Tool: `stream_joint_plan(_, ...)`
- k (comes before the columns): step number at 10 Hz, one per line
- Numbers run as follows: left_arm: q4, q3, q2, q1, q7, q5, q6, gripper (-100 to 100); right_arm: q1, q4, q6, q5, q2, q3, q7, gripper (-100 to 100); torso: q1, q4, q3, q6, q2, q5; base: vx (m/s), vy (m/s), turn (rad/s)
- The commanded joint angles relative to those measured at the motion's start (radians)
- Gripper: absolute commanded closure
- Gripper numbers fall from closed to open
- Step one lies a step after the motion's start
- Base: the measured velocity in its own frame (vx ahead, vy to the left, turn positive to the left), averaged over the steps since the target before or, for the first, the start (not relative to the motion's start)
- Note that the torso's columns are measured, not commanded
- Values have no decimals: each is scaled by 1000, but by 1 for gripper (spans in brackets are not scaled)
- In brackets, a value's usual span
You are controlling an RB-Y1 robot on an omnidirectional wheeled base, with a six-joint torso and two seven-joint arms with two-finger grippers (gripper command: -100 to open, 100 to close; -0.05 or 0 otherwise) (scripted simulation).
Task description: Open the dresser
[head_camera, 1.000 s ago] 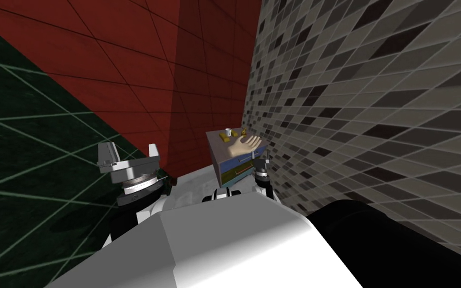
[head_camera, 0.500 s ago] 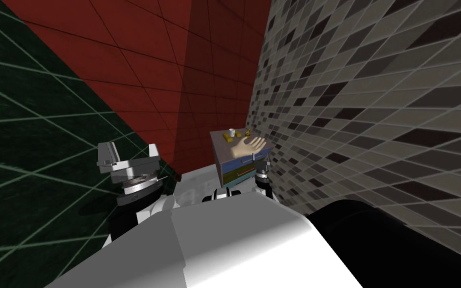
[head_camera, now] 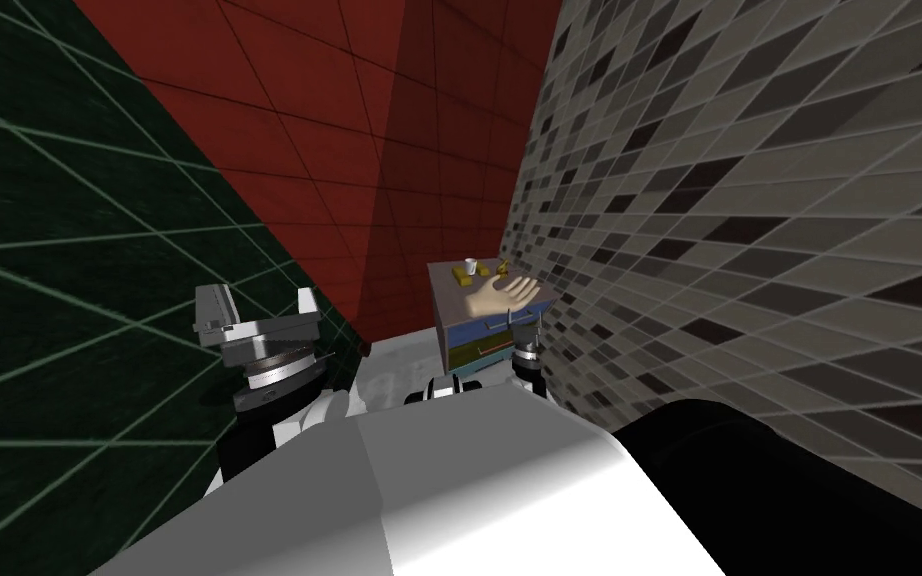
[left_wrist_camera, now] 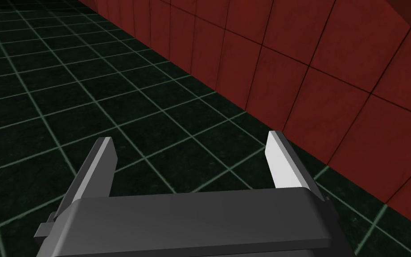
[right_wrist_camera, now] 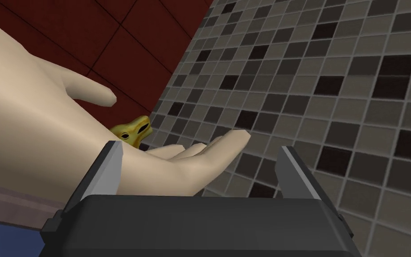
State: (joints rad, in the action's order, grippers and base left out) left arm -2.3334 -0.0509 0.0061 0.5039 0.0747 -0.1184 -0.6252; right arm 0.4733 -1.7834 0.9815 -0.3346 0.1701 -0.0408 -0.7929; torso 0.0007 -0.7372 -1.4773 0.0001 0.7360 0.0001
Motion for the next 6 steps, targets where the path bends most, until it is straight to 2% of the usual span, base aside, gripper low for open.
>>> stream_joint_plan(1,0,0,0,0,0,0,0,0,-1,47,40,-31,1,1,-75,-100,0,1,0,-3,-1,-1,-2,-31,228)
stream_joint_plan(2,0,0,0,0,0,0,0,0,-1,47,40,-31,1,1,-90,-100,-1,1,-1,-2,-2,-1,-2,-14,27)
stream_joint_plan(3,0,0,0,0,0,0,0,0,-3,93,80,-62,2,4,-126,-100,0,1,-1,-1,-2,0,-4,-22,288)
stream_joint_plan(4,0,0,0,0,0,0,0,0,-3,95,80,-62,2,4,-156,-100,-2,2,-2,-4,-4,-2,-7,-31,214)
stream_joint_plan(5,0,0,0,0,0,0,0,0,-3,95,80,-62,2,4,-169,-100,-2,3,-3,-3,-6,-2,-2,-15,18)
stream_joint_plan(6,0,0,0,0,0,0,0,0,-5,141,119,-91,1,7,-207,-100,-1,2,-3,-1,-5,-1,-8,-23,341)
